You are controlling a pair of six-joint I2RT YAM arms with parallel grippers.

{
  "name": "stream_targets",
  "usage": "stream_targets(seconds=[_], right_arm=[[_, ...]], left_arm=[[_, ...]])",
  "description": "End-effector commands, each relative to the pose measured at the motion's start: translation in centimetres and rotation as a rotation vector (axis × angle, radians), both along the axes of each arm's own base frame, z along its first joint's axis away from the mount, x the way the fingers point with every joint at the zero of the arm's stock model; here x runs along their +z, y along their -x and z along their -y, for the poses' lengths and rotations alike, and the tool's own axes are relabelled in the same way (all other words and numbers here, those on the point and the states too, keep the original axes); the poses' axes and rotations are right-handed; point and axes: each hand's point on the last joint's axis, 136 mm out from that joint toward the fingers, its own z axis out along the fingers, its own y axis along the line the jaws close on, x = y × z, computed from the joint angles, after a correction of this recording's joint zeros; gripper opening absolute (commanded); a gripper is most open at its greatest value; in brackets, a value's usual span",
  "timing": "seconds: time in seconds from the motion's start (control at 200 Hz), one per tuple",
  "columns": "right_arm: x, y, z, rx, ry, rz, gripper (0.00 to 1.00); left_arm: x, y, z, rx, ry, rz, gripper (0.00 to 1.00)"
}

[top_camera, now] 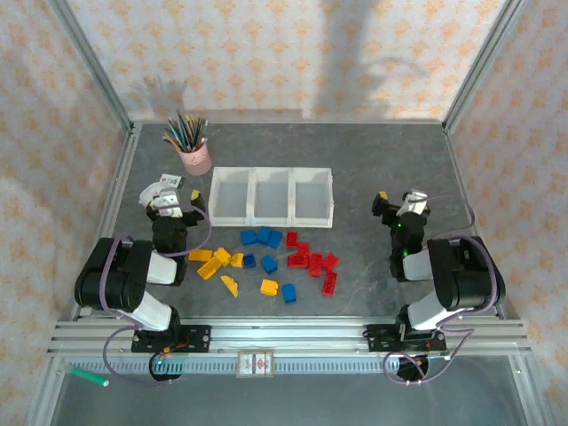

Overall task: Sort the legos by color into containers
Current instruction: Move the lego to the center of the table.

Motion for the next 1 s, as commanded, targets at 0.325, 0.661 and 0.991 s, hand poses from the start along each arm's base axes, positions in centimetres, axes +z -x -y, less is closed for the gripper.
stream_targets(seconds=[0.325, 0.661, 0.991], right_arm=[[1.34, -0.37, 0.22, -0.001, 0.013, 0.044, 1.0], [1.35, -0.36, 0.22, -0.001, 0.013, 0.045, 1.0], [1.5, -0.38, 0.15, 0.003, 0.014, 0.048, 1.0]], left_arm=[[0.62, -0.49, 0.08, -0.014, -0.008, 0.015, 0.99], [0.59, -0.5, 0.11, -0.015, -0.008, 0.013, 0.99], [1.07, -0.08, -0.46, 0.019, 0.004, 0.031, 1.0]])
